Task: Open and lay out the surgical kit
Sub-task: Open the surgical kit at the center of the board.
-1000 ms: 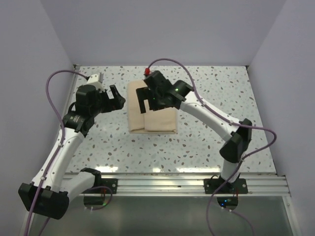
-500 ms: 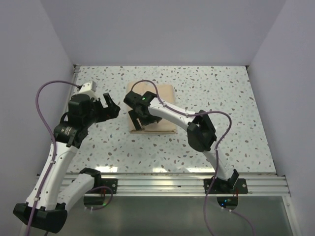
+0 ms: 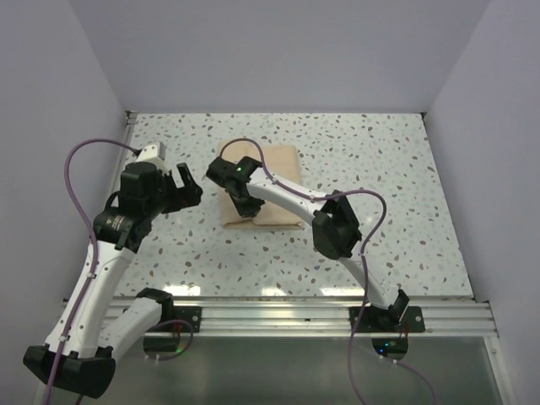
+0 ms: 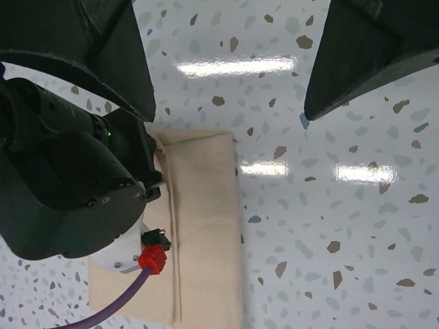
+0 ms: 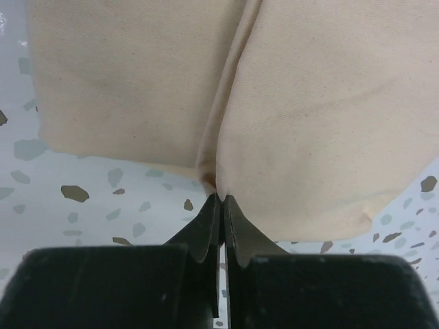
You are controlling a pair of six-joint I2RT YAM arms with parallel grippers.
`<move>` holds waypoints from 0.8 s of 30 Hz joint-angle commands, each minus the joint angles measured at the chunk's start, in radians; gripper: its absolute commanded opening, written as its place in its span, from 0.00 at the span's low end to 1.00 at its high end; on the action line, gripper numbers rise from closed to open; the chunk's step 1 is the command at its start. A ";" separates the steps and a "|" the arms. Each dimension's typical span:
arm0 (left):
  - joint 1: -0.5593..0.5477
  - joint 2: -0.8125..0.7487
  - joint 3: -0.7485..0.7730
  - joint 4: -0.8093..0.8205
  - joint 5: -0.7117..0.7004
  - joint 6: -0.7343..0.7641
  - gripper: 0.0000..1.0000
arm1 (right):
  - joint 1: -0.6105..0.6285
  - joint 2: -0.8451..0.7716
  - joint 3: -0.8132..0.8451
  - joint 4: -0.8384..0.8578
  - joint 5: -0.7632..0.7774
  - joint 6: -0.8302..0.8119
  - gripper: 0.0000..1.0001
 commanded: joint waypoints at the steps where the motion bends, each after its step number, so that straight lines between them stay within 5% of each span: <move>1: -0.002 0.025 0.025 0.027 0.011 0.027 0.93 | -0.002 -0.036 0.102 -0.080 0.062 -0.014 0.00; 5: -0.002 0.090 0.050 0.050 0.012 0.046 0.90 | -0.022 -0.137 0.137 -0.125 0.117 -0.007 0.00; 12: -0.019 0.252 0.131 0.117 0.064 0.076 0.87 | -0.158 -0.419 -0.117 -0.113 0.212 0.049 0.00; 21: -0.359 0.643 0.274 0.131 -0.118 0.058 0.82 | -0.292 -0.682 -0.631 -0.107 0.321 0.171 0.00; 23: -0.433 0.746 0.311 0.116 -0.162 0.044 0.81 | -0.312 -0.711 -0.721 -0.114 0.314 0.199 0.35; 24: -0.473 0.778 0.321 0.102 -0.182 0.029 0.81 | -0.315 -0.719 -0.746 -0.117 0.315 0.217 0.64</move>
